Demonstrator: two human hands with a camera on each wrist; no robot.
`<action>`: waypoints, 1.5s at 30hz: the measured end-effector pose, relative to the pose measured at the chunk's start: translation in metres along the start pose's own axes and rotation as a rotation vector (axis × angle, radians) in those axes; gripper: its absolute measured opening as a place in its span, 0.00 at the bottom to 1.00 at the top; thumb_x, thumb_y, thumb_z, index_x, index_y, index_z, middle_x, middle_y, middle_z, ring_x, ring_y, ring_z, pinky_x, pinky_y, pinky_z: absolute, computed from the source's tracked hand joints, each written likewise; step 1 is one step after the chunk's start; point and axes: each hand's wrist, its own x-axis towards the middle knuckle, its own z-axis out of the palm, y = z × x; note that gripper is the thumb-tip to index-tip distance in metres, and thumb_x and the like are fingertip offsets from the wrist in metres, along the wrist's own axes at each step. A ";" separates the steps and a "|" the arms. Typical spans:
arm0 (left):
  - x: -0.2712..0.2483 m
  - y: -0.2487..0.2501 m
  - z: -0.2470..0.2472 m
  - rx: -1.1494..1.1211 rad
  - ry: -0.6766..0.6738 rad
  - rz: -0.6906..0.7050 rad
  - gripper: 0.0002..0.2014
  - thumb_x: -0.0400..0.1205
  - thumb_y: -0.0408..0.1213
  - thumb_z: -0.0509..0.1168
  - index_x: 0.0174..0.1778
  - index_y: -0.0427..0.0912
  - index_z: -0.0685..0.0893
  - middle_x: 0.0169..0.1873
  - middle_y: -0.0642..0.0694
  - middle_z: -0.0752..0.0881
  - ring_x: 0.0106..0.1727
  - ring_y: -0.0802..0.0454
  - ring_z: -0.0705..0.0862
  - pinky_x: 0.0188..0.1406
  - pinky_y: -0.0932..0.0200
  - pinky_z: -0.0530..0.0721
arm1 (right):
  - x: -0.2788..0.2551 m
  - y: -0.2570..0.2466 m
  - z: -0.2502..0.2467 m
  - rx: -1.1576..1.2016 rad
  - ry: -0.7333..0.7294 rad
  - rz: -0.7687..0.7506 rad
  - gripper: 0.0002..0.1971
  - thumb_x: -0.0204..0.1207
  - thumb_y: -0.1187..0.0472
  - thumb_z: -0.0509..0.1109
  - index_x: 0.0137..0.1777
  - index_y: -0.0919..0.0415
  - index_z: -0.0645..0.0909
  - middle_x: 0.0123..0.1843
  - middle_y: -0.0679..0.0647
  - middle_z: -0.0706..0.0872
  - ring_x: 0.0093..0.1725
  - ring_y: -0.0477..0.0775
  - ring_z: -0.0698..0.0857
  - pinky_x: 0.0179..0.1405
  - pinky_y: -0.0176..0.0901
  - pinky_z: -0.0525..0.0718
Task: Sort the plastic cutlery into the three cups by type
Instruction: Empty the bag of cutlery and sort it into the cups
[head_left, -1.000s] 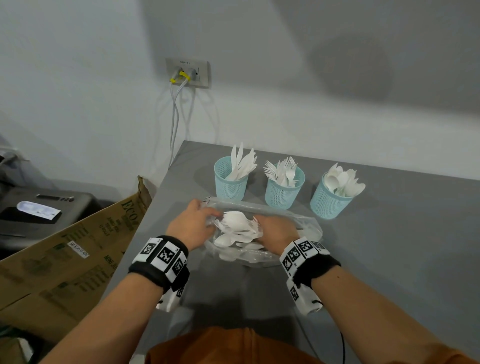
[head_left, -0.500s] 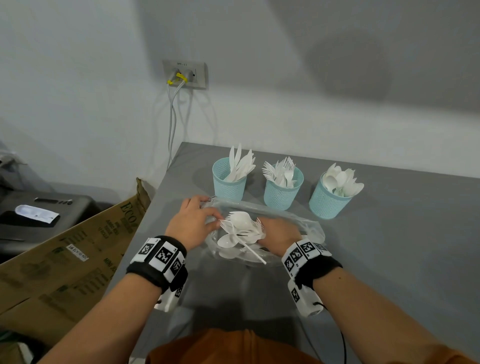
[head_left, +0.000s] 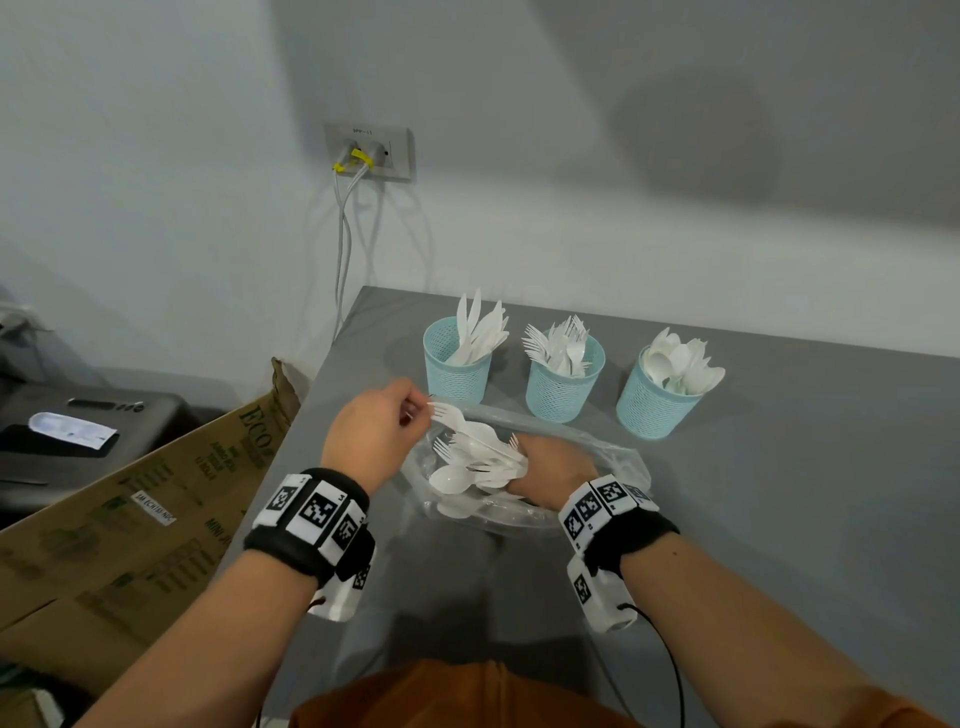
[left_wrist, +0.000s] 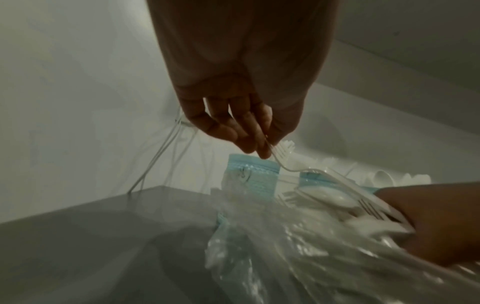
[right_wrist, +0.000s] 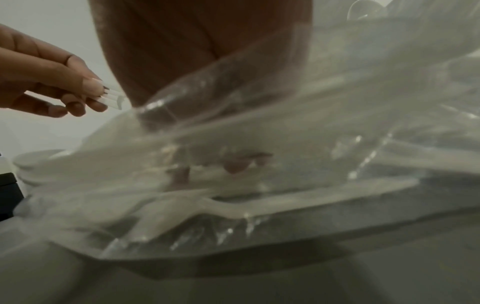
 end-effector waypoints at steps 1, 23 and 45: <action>-0.002 0.000 0.002 0.004 0.001 -0.005 0.04 0.79 0.41 0.68 0.46 0.46 0.85 0.37 0.53 0.86 0.39 0.53 0.83 0.40 0.54 0.83 | -0.001 -0.001 -0.001 0.007 -0.011 0.014 0.15 0.71 0.44 0.72 0.47 0.53 0.75 0.53 0.55 0.87 0.55 0.59 0.85 0.52 0.48 0.80; -0.009 0.026 0.035 -0.536 -0.178 -0.162 0.17 0.74 0.24 0.65 0.46 0.55 0.75 0.46 0.53 0.79 0.43 0.58 0.79 0.46 0.61 0.77 | 0.006 -0.036 -0.036 0.704 0.347 -0.027 0.07 0.75 0.55 0.73 0.47 0.57 0.82 0.34 0.47 0.86 0.34 0.47 0.84 0.39 0.40 0.80; 0.000 0.043 0.064 -0.817 -0.125 -0.023 0.27 0.82 0.24 0.62 0.78 0.39 0.65 0.67 0.51 0.80 0.67 0.65 0.79 0.65 0.67 0.78 | 0.007 -0.059 -0.025 1.078 0.280 -0.037 0.31 0.62 0.49 0.83 0.66 0.46 0.76 0.62 0.46 0.85 0.64 0.46 0.84 0.70 0.52 0.79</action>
